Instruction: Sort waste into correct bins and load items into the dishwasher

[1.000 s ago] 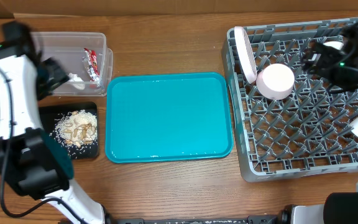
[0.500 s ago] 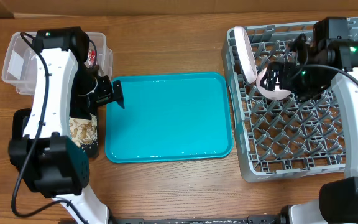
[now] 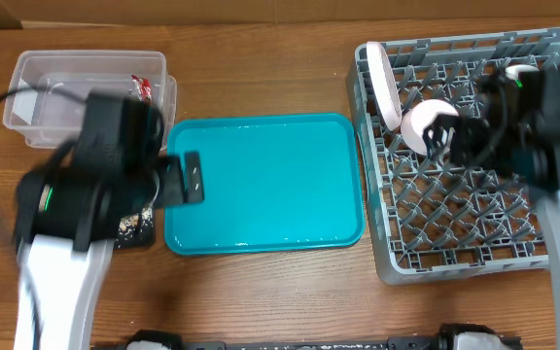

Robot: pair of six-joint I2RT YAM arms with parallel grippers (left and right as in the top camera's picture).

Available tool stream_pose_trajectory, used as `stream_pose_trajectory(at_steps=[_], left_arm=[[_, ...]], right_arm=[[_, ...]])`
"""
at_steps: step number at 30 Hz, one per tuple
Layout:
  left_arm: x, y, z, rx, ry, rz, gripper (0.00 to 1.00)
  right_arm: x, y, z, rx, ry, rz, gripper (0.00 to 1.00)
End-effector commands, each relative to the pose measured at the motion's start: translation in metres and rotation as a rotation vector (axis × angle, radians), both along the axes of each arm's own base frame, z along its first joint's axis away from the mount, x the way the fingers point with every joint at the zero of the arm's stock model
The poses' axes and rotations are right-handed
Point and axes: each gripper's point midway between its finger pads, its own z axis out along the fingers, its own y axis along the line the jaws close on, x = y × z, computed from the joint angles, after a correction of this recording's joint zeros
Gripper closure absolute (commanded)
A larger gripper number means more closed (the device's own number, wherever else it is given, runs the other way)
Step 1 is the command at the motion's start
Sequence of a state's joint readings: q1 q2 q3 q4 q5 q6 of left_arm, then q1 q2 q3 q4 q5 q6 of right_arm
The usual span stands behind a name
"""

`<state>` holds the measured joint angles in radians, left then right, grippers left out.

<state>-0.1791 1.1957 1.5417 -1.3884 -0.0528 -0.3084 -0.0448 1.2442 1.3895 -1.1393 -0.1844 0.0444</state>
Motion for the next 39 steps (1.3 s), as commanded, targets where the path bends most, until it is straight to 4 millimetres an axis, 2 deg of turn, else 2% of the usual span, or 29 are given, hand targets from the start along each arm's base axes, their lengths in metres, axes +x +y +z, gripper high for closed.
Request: stream_pose_trajectory(at_steps=[1, 6, 11, 29, 31, 36, 39], left_arm=[[-0.022, 0.027, 0.009, 0.041, -0.155, 0.155, 0.0], [-0.045, 0.042, 0.016, 0.057, -0.269, 0.2, 0.0], [-0.058, 0.044, 0.013, 0.061, -0.254, 0.197, 0.0], [-0.06, 0.045, 0.008, 0.07, -0.224, 0.196, 0.0], [-0.06, 0.045, 0.008, 0.07, -0.224, 0.196, 0.0], [-0.06, 0.045, 0.008, 0.07, -0.224, 0.196, 0.0], [-0.06, 0.045, 0.008, 0.07, -0.224, 0.196, 0.0]], right_arm=[[-0.03, -0.014, 0.007, -0.041, -0.11, -0.092, 0.0], [-0.06, -0.022, 0.006, -0.076, -0.168, -0.137, 0.0], [-0.077, -0.021, -0.001, -0.076, -0.122, -0.135, 0.0], [-0.061, -0.022, -0.03, -0.081, 0.004, -0.132, 0.0], [-0.056, -0.021, -0.026, -0.076, -0.03, -0.131, 0.0], [-0.042, -0.015, -0.001, -0.054, -0.243, -0.112, 0.0], [-0.053, -0.012, 0.014, -0.044, -0.466, -0.105, 0.0]])
